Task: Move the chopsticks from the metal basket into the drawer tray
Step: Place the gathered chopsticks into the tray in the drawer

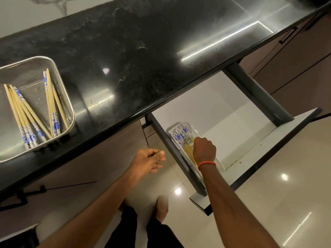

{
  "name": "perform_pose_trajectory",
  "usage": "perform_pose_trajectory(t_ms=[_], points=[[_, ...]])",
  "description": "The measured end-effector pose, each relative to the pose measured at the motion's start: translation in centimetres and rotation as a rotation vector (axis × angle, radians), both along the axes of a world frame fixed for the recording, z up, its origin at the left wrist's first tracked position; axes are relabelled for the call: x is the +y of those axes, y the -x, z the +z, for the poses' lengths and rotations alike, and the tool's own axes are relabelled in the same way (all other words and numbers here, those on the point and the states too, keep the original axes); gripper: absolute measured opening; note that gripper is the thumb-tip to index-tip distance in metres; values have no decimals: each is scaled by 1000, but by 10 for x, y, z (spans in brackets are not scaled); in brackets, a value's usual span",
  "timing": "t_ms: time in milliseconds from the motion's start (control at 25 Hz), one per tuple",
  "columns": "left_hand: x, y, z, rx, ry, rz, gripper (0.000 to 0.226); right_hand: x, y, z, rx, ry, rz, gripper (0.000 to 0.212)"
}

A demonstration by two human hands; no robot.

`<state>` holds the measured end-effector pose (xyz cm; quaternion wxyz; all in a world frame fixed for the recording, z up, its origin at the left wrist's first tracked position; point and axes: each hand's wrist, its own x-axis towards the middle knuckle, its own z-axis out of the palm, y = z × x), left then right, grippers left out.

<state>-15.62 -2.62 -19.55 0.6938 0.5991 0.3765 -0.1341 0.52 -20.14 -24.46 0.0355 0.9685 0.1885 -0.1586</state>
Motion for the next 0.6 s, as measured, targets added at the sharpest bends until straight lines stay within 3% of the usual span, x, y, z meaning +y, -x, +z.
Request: perform_pose_trajectory(t_ms=[600], points=[[6,11,11,16,-26,-13,22,-8,14,-5,45,78,167,19]])
